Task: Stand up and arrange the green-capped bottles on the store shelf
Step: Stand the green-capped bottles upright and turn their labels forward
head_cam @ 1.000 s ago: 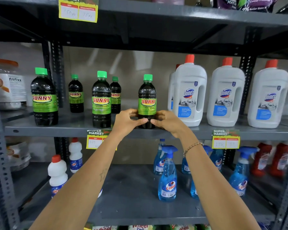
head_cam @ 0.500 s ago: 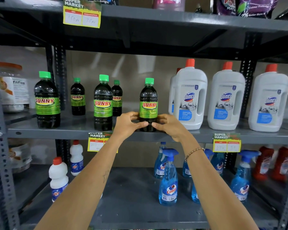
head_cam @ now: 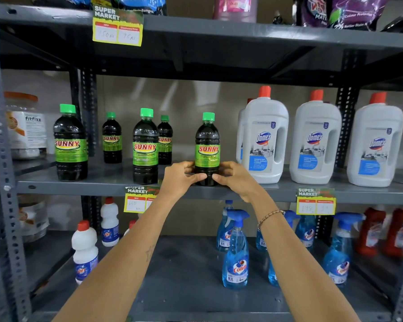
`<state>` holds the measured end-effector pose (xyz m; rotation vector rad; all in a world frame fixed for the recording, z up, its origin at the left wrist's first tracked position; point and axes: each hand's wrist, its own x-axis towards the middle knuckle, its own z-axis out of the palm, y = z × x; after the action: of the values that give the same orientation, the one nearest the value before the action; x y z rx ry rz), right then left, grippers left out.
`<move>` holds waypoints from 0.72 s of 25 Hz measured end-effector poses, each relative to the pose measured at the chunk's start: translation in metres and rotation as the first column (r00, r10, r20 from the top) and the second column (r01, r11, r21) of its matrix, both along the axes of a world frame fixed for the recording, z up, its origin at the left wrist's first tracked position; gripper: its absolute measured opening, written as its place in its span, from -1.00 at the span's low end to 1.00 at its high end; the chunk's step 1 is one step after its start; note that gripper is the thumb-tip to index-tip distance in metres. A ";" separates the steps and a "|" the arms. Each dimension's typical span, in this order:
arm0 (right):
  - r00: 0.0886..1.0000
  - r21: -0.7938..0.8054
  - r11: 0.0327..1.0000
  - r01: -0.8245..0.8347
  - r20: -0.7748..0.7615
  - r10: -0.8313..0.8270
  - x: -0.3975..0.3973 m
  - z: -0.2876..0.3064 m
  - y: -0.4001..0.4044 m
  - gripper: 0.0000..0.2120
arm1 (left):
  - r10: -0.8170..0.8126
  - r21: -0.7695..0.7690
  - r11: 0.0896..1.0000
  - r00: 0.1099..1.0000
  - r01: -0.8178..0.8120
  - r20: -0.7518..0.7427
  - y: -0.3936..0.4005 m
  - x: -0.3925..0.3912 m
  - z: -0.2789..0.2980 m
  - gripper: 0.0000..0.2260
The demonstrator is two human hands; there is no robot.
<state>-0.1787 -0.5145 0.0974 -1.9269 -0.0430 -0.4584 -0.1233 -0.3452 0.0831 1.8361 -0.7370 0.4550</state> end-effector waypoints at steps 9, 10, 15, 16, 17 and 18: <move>0.800 0.102 0.896 0.432 0.415 -0.433 -0.019 -0.012 0.038 -0.90 | 0.275 -0.209 0.949 0.943 -0.235 0.187 0.035 -0.019 -0.014 -0.81; 0.784 0.110 0.903 0.415 0.460 -0.417 -0.022 -0.012 0.048 -0.88 | 0.308 -0.249 0.935 0.925 -0.251 0.224 0.048 -0.021 -0.013 -0.84; 0.870 0.008 0.984 0.180 0.465 -0.163 -0.018 0.000 0.105 -0.91 | 0.458 -0.441 0.834 0.862 -0.332 0.216 0.105 -0.011 -0.008 -0.71; 0.895 0.028 0.989 0.143 0.423 -0.141 -0.011 0.002 0.115 -0.91 | 0.450 -0.399 0.845 0.876 -0.355 0.173 0.114 -0.003 -0.006 -0.64; 0.917 0.048 0.992 0.116 0.378 -0.126 -0.004 0.005 0.126 -0.89 | 0.414 -0.323 0.875 0.903 -0.361 0.113 0.121 0.004 -0.004 -0.56; 0.937 0.053 0.993 0.108 0.327 -0.120 0.003 0.007 0.136 -0.81 | 0.363 -0.230 0.910 0.931 -0.344 0.045 0.127 0.012 -0.002 -0.48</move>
<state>-0.1752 -0.3782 0.1049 -1.8067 -0.1408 -0.8528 -0.1117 -0.2177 0.0815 1.7497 -0.3886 0.8247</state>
